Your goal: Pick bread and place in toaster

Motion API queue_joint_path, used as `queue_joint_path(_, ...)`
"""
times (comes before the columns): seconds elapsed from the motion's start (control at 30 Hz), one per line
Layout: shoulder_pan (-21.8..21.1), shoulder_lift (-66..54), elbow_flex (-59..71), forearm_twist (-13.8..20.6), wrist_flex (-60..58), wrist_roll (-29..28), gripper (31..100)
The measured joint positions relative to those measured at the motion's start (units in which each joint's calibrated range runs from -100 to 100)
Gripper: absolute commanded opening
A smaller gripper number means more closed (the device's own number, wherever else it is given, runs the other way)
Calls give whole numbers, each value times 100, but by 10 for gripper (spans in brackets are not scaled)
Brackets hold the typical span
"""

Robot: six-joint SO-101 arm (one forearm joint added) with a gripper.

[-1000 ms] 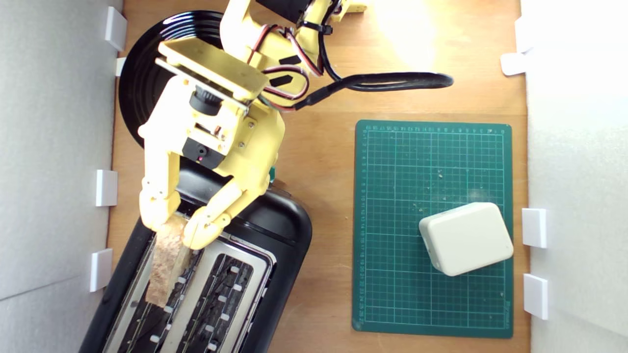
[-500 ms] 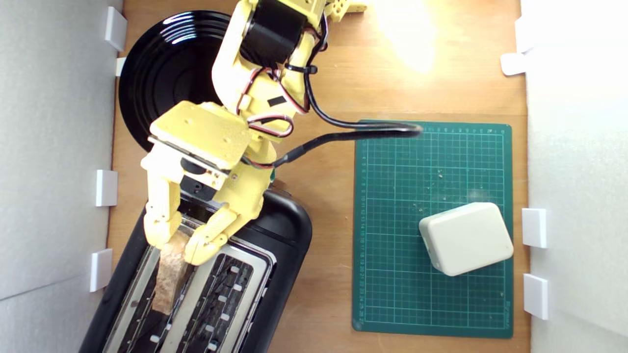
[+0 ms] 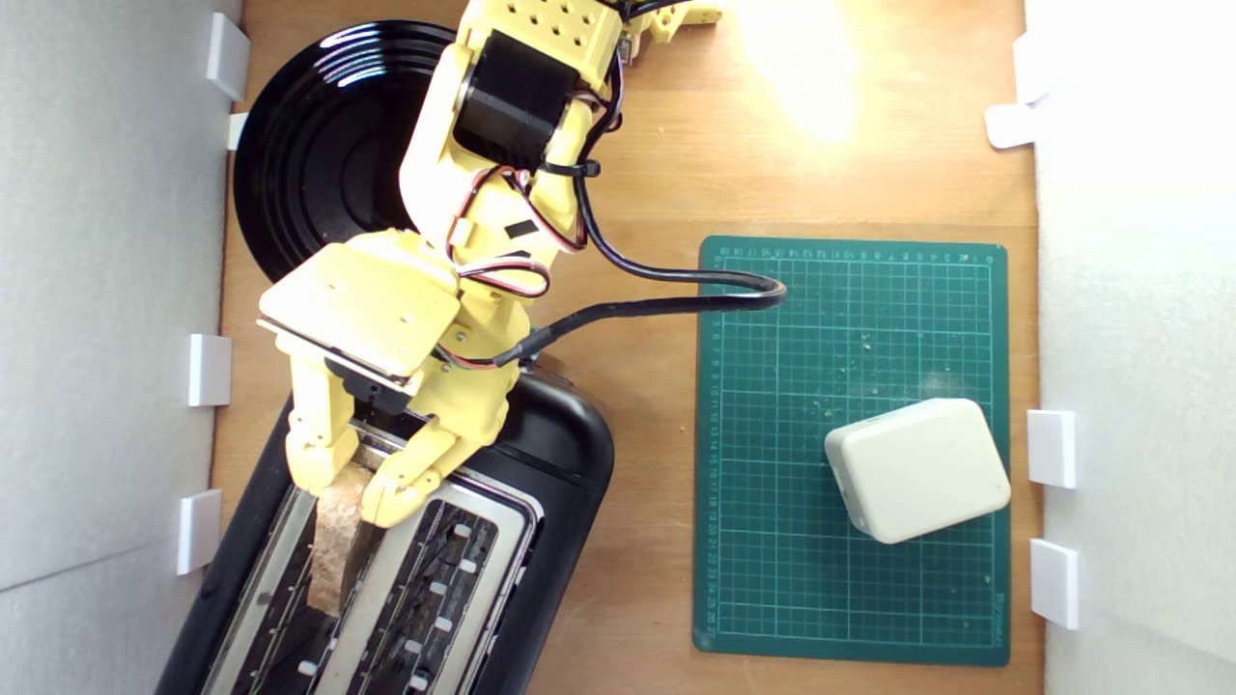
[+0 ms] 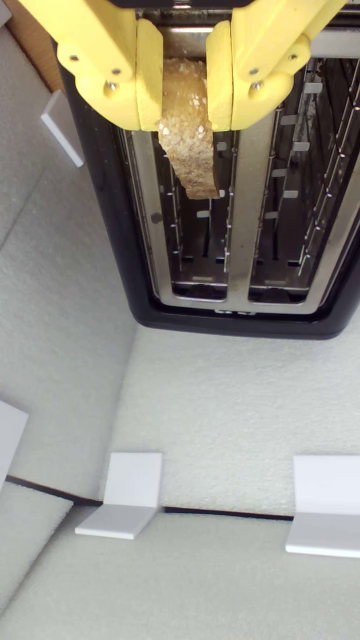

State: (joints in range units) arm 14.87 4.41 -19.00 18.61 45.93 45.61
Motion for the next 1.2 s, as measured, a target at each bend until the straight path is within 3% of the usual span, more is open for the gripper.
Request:
queue_joint_path(0.17,0,0,0,0,0,0,652)
queue_joint_path(0.43,64,-84,9,9,25,0,716)
queue_joint_path(0.63,-27,-386,28,-27,25,0,808)
queue_joint_path(0.93,-119,-790,28,-53,34,0,807)
queue_joint_path(1.1,-211,-1529,28,-595,34,-10,806)
queue_joint_path(1.2,-220,-2050,28,-1368,34,-16,806)
